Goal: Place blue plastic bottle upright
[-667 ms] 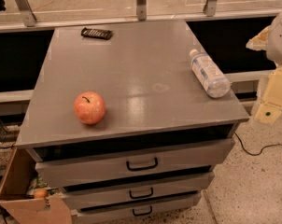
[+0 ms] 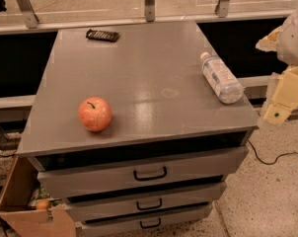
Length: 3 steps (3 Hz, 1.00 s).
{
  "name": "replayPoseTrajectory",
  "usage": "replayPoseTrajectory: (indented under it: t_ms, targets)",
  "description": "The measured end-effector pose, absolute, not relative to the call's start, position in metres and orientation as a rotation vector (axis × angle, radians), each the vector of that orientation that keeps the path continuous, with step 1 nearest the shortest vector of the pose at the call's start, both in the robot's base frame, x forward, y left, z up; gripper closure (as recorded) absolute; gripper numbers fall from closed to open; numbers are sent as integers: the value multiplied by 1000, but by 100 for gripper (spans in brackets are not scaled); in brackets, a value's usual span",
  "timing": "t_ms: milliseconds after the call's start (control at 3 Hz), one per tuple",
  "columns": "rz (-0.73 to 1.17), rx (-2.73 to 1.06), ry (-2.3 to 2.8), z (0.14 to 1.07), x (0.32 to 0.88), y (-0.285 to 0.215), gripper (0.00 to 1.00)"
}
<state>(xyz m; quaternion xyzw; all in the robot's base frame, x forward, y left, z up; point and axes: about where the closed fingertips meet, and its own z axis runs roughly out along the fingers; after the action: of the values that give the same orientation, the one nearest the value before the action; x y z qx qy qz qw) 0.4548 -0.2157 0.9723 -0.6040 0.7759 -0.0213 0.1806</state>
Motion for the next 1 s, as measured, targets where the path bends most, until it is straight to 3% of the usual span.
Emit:
replayPoseTrajectory:
  t_ms: [1000]
  targets:
    - [116,-1292,2205,907,648,-227,0]
